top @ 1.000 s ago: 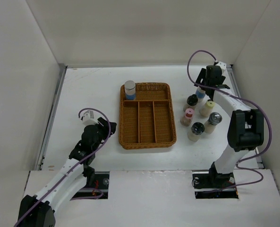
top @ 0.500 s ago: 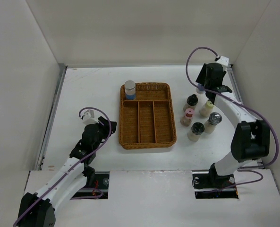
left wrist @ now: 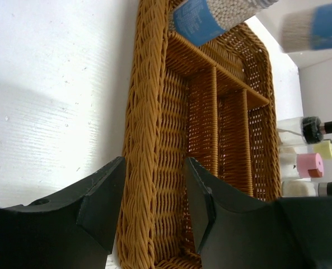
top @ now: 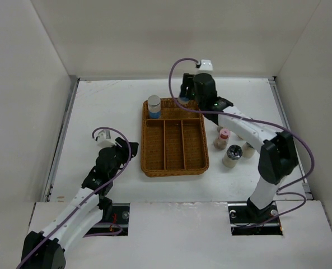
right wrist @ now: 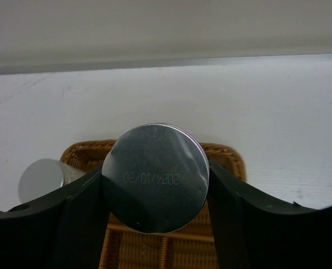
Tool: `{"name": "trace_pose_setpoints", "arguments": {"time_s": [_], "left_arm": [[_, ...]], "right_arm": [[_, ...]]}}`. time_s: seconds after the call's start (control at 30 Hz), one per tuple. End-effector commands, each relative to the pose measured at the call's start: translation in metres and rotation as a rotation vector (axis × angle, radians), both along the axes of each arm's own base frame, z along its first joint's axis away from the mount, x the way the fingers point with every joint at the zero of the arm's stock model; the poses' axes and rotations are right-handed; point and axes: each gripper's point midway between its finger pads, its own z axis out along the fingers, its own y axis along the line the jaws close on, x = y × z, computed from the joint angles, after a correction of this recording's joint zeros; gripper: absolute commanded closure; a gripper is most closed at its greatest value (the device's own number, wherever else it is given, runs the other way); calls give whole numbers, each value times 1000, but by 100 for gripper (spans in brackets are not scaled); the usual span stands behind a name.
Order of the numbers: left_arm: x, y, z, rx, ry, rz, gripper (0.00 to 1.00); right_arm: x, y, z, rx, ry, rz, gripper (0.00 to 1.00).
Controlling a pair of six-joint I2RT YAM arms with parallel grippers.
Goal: Organize the condiment bottles
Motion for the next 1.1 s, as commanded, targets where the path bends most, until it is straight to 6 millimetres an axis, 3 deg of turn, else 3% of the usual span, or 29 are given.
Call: {"name": "trace_pose_setpoints", "arguments": {"time_s": [0.0,0.17,0.43,0.63,0.87,1.07], "left_arm": [[3,-4,23,-37,-73,-12,56],[-1,-5,15,-49,-59,-16,56],[-3,-5,13,-53,-59,-22,55],[-4,-3,8,-54,-56,-18,55],[-4,-2,7,-57,-55,-14,55],[-4,-2,8,-57,-55,-14,55]], "right_arm": [[12,35,41,60,-101,38,48],[19,62,9,24,-53,59,48],[20,72,-38,-9,33,64,47],[16,76,-68,-15,88,64,40],[15,76,-65,-5,86,63,21],[5,67,-21,25,22,67,9]]}}
